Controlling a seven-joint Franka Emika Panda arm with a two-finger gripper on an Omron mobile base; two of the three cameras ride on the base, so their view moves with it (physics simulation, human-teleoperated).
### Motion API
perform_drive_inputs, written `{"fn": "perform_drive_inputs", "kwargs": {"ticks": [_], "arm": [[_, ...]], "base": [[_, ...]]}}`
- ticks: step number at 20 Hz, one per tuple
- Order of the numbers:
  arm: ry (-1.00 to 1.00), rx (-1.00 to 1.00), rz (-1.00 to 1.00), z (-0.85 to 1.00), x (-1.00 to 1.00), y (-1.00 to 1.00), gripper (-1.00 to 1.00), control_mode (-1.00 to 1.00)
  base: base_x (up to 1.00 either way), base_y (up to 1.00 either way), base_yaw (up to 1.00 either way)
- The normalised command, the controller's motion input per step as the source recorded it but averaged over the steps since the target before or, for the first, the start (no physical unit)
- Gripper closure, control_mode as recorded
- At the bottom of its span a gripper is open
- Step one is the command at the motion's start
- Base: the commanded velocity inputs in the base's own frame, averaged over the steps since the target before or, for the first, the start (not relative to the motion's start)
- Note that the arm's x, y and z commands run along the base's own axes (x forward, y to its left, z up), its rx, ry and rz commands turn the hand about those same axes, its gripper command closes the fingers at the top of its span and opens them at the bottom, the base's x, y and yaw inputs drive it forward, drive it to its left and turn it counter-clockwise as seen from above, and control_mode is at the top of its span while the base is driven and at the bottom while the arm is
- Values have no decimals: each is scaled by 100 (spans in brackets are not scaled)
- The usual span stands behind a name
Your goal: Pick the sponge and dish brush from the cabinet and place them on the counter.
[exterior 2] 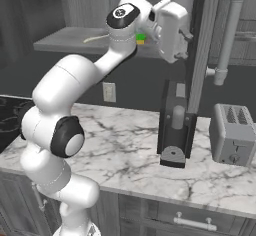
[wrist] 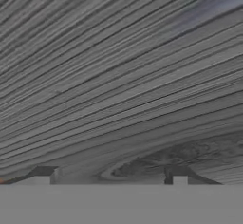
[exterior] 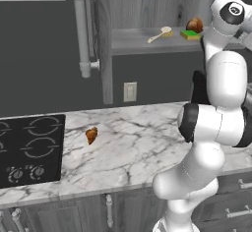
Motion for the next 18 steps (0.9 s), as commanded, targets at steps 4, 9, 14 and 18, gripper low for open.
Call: {"fn": "perform_drive_inputs", "kwargs": {"ticks": [4, 9, 14, 18], "arm": [[-34, 2, -2, 0, -33, 48, -100, -100], [-32, 6, 0, -3, -45, 55, -100, -100], [-28, 5, 4, -13, -51, 66, -100, -100], [-23, 4, 8, -24, -42, 75, -100, -100]], "base": [[0, 0, 0], [0, 0, 0], [0, 0, 0], [0, 0, 0]]}}
